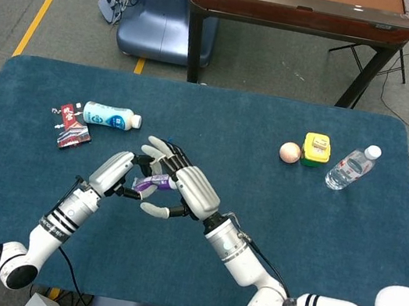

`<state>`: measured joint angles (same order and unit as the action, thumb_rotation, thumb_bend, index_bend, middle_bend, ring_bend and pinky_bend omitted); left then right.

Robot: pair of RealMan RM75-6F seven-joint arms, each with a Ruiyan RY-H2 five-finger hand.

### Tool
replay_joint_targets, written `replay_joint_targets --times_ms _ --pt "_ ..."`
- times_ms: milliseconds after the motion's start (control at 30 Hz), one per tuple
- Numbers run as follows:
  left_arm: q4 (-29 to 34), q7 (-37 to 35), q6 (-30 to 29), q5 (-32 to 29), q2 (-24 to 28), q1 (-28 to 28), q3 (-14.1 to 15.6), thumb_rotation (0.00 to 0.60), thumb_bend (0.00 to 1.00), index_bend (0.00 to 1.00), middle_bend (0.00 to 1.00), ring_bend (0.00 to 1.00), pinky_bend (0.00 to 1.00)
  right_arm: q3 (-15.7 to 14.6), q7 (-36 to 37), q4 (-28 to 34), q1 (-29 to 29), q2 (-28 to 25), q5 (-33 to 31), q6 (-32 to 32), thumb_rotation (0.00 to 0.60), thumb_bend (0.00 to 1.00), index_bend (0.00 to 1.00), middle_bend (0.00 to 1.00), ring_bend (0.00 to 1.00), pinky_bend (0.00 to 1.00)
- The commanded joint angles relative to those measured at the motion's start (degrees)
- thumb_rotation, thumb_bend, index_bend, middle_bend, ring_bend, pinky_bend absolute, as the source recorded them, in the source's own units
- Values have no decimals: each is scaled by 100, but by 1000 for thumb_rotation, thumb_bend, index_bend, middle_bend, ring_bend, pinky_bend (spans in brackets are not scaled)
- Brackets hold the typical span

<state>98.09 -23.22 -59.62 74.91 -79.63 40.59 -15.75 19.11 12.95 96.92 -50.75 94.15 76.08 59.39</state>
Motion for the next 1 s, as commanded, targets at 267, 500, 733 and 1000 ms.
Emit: replay_joint_targets --times_ms 267,500,733,1000 --pt "1 -14 -5 -11 16 -16 -1 600 471 628 730 462 436 11 -5 -7 -25 31 46 9 207 90 0 0 0 0" --pt "-69 28 -24 55 71 -64 72 600 471 628 730 461 436 -41 -293 202 86 -249 185 150 207 89 0 0 0 0" --pt "-191 102 -19 251 140 -103 229 600 470 627 730 456 436 -55 -728 651 266 -861 331 297 208 89 0 0 0 0" --pt "-275 147 158 276 198 -71 339 600 470 627 730 454 436 -123 -1000 1014 464 -1446 388 365 208 89 0 0 0 0"
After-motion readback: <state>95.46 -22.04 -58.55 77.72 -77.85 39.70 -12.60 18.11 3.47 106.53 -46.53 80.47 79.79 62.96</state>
